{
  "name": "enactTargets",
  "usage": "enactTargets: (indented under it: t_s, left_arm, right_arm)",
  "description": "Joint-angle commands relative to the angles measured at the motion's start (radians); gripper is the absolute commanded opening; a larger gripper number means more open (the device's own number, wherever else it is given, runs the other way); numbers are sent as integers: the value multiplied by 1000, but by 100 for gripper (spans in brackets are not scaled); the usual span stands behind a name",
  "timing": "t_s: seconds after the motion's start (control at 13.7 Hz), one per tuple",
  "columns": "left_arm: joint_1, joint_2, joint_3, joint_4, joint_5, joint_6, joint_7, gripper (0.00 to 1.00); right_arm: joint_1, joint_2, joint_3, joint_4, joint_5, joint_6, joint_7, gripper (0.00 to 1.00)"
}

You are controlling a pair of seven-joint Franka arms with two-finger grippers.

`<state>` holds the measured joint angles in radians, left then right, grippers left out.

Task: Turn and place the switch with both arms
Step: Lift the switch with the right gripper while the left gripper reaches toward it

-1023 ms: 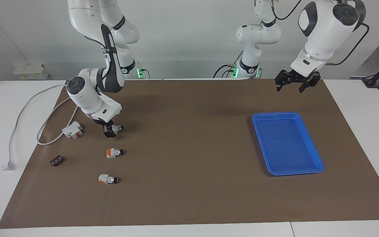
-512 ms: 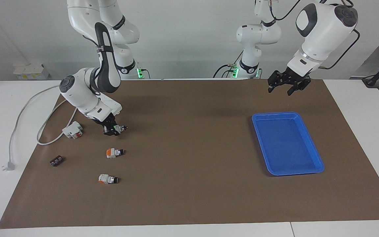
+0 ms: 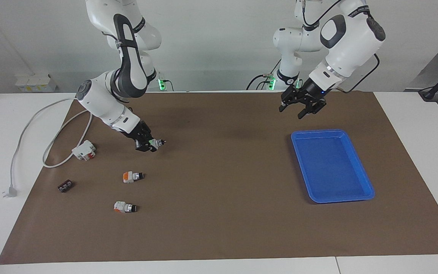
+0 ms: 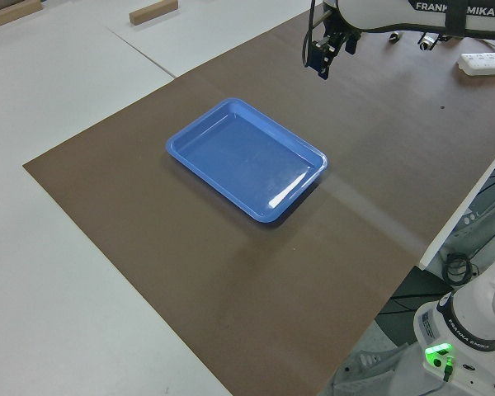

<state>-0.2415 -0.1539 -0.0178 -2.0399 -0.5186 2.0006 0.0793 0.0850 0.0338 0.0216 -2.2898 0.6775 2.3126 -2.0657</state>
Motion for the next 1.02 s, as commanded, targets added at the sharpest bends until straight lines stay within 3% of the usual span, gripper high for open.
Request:
enactTargets:
  t_s: [0.0, 0.22, 0.37, 0.66, 0.95]
  left_arm:
    - [-62, -16, 15, -59, -110, 86, 92, 80]
    - [-125, -7, 15, -72, -173, 138, 171, 75]
    - [-198, -6, 13, -91, -201, 239, 181, 71]
    - [-278, -9, 13, -112, -284, 302, 276, 60]
    - [-360, 0, 15, -111, -356, 407, 297, 48]
  right_arm:
    - [59, -66, -2, 6, 51, -30, 74, 0]
    - [142, -115, 0, 32, 53, -30, 166, 0]
    - [192, -141, 0, 39, 85, -30, 244, 0]
    - [248, -166, 0, 52, 186, -24, 272, 0]
    - [257, -187, 35, 56, 198, -21, 343, 0]
